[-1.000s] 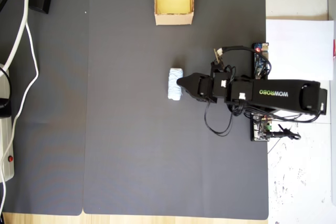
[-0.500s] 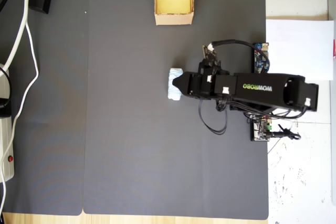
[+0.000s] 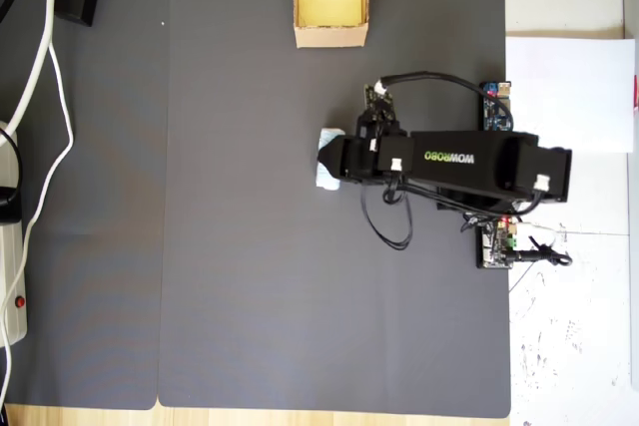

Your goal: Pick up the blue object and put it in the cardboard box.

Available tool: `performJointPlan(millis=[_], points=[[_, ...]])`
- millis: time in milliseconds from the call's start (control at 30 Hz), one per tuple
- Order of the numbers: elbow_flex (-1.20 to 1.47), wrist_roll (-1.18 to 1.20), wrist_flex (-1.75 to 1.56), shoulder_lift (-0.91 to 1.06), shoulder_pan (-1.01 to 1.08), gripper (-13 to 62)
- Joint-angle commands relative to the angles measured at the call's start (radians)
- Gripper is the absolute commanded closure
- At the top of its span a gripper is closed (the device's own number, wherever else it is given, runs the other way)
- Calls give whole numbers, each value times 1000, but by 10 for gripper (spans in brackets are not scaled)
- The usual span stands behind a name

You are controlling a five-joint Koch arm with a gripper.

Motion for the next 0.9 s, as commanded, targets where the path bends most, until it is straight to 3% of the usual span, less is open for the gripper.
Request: performJointPlan(millis=[0, 233, 533, 867], points=[[-66, 72, -12, -25, 2, 157], [-130, 77, -15, -123, 15, 188], [-89, 78, -216, -137, 20, 429], [112, 75, -609, 14, 12, 436]])
